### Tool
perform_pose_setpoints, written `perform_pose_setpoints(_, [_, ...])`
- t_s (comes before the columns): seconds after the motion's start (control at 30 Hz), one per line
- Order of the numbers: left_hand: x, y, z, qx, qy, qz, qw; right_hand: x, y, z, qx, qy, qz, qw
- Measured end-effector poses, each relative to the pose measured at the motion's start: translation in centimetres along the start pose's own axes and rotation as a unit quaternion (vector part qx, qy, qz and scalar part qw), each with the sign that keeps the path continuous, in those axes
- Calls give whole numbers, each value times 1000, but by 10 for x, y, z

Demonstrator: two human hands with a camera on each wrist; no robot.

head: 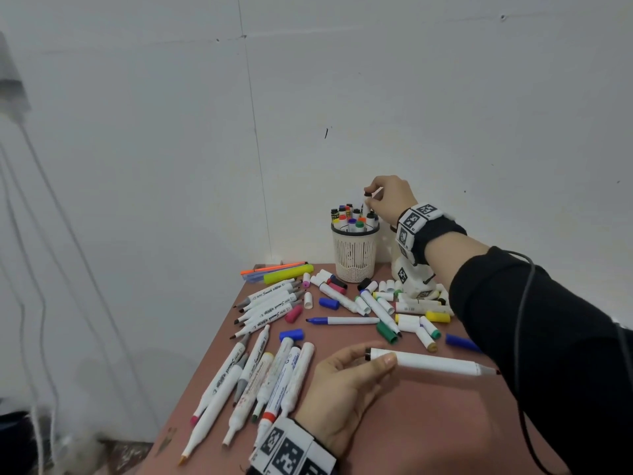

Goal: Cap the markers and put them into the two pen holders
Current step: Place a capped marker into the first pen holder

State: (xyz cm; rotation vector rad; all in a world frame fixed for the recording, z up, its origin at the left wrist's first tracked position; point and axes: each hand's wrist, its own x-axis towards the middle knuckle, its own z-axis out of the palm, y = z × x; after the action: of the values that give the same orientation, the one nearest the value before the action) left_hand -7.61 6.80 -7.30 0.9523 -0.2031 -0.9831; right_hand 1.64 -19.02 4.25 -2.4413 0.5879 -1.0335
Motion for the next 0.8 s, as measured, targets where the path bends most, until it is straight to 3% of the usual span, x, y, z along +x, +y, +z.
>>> perform_pose_setpoints(0.57, [4,-1,-2,-15,-11,7,1000,-2,-24,20,-26,-55,7,998])
perform_pose_setpoints(0.8, [9,-1,-5,-17,-12,-3,1000,4,-29,20,-72,-171,17,983])
